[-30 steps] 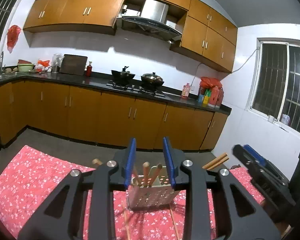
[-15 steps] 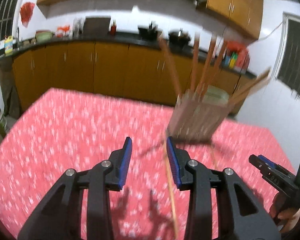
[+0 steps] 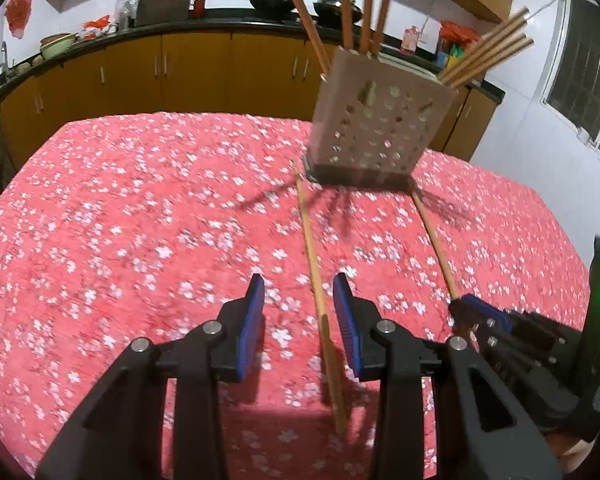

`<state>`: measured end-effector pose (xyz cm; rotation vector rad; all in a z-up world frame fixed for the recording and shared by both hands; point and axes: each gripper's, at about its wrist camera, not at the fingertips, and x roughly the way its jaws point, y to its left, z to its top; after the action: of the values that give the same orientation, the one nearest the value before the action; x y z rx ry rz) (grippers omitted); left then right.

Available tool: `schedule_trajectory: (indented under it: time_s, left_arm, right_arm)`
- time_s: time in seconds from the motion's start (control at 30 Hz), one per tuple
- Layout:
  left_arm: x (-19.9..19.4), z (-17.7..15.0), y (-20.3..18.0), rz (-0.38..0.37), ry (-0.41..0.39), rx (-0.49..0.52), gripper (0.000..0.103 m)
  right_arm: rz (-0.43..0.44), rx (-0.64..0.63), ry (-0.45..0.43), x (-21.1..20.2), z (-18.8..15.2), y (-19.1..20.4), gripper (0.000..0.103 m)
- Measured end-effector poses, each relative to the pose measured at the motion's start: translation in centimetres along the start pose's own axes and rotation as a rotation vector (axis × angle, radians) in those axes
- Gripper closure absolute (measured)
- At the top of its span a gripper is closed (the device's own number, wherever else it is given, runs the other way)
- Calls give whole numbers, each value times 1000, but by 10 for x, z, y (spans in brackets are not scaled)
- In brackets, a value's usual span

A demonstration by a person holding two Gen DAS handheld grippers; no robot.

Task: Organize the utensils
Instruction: 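Close the right tool on a chopstick while the left tool grasps another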

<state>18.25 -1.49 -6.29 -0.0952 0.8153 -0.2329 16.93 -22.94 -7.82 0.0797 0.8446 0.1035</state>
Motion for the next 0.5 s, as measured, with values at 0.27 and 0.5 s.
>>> schedule_trajectory:
  time_s: [0.27,0.5]
  left_arm:
    - [16,-7,-10,3,45,23,67]
    - [35,-12,-17,43,92,46,84]
  right_arm:
    - [-59,74,-8,-1,3,-26,95]
    - [-75,135,-10,-4,5,-52,95]
